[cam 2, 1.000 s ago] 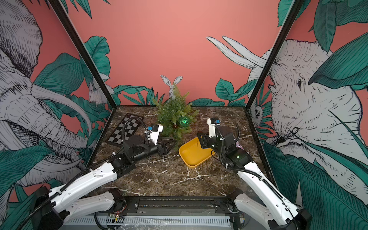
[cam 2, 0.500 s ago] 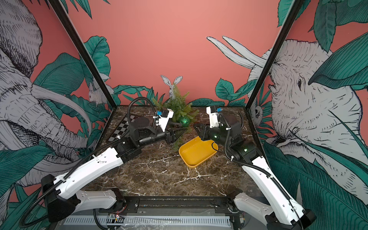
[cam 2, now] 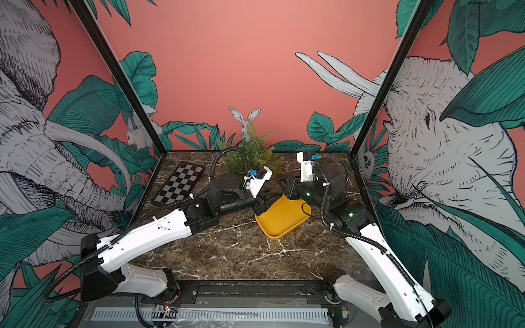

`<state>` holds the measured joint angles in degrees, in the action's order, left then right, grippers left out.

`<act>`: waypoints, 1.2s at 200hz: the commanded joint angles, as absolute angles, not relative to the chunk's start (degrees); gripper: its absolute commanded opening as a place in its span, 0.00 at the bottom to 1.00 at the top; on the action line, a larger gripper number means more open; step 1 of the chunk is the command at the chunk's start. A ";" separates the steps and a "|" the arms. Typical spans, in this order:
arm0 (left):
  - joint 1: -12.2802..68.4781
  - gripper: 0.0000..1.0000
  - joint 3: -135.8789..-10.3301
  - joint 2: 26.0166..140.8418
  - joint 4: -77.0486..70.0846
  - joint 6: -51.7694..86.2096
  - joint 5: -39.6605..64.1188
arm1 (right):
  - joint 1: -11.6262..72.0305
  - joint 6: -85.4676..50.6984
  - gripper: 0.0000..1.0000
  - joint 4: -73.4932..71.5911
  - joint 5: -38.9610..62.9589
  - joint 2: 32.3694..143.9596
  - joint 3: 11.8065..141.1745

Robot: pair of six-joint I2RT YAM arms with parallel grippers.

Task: Decorate the small christmas tree with ornaments
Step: Pick up an ornament from the container.

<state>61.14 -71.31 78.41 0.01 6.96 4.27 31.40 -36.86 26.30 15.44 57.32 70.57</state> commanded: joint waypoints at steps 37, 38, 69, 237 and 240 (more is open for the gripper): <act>63.67 0.35 -75.45 81.01 -3.58 3.22 -6.67 | 31.69 -39.38 0.28 21.93 14.23 54.87 68.36; 63.70 0.34 -75.47 81.07 -3.59 3.15 -6.72 | 31.66 -39.38 0.28 21.95 14.19 54.86 68.33; 64.16 0.19 -76.10 81.83 -3.78 2.75 -7.87 | 31.68 -39.72 0.28 21.24 13.70 54.34 67.78; 64.16 0.04 -74.13 77.54 -0.01 0.82 -4.35 | 31.67 -38.72 0.28 18.13 10.79 55.01 68.15; 64.16 0.03 -74.06 77.52 0.00 0.79 -4.28 | 31.66 -38.74 0.28 18.06 10.81 55.06 68.20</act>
<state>63.94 -74.19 79.48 -1.39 1.72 -6.07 31.40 -38.76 21.28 11.53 54.81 67.75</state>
